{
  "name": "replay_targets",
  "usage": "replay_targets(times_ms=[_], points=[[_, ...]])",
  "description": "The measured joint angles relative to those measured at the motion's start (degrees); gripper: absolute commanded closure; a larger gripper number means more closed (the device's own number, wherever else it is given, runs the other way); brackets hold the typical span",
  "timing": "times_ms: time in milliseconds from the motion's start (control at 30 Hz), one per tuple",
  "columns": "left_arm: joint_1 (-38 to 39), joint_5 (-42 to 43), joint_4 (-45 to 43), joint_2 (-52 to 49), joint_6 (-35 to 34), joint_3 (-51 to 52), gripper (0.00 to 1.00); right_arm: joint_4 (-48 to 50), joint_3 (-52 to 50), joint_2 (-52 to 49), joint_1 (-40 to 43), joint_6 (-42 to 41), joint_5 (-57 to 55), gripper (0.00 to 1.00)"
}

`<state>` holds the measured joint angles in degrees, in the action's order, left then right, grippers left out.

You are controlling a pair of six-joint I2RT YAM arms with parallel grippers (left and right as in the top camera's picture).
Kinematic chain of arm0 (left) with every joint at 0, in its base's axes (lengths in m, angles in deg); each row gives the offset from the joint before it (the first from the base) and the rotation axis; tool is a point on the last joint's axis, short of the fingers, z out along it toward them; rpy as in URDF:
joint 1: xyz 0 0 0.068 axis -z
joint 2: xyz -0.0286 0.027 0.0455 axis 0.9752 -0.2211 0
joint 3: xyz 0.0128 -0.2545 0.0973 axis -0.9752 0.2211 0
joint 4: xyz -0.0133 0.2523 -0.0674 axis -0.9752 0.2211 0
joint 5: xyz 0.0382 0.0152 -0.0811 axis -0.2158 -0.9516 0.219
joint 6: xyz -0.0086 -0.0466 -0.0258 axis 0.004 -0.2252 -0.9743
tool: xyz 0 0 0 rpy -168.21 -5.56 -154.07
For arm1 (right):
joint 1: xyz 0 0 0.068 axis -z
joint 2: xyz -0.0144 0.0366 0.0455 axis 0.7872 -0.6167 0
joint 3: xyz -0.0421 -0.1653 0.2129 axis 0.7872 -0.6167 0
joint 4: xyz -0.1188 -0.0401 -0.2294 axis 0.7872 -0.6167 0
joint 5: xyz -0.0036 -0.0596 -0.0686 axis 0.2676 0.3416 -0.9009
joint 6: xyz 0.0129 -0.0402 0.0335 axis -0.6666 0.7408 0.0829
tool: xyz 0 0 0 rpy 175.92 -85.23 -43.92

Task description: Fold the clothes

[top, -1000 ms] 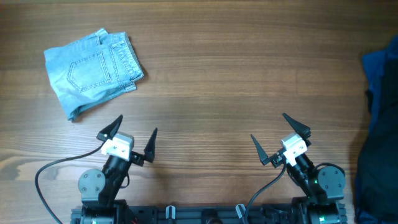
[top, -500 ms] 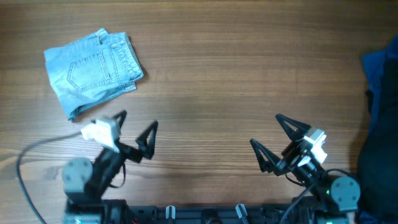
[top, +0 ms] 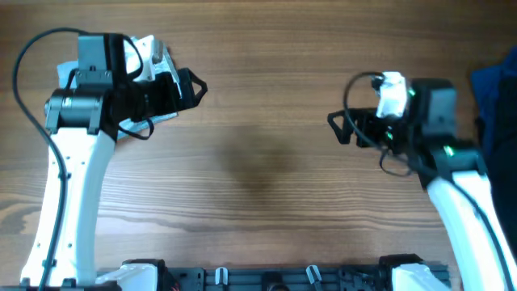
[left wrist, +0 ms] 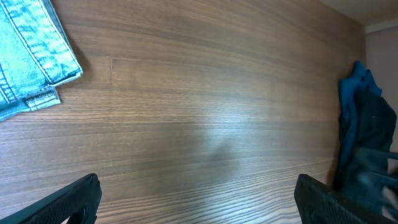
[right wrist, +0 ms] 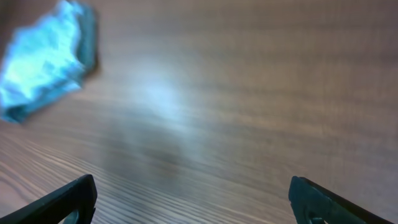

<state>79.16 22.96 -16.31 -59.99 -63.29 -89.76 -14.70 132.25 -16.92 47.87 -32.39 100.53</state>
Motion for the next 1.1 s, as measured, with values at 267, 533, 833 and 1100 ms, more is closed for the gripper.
replay_targets(times_ms=[267,533,833,1100], points=[[0.0,0.04,2.03,-0.13,0.13,-0.26,0.0,-3.43,9.81,-18.29,17.81,-10.84,-12.39,0.03],[0.0,0.02,2.1,-0.13,0.13,-0.31,0.0,7.87,20.2,-24.94,37.66,-15.13,-18.21,0.16],[0.0,0.02,1.49,-0.13,0.13,-0.35,0.0,7.3,20.46,-35.69,41.35,-15.37,-30.56,0.11],[0.0,0.02,2.32,-0.13,0.13,-0.35,0.0,6.86,20.46,-40.92,43.12,-15.56,-39.19,0.34]])
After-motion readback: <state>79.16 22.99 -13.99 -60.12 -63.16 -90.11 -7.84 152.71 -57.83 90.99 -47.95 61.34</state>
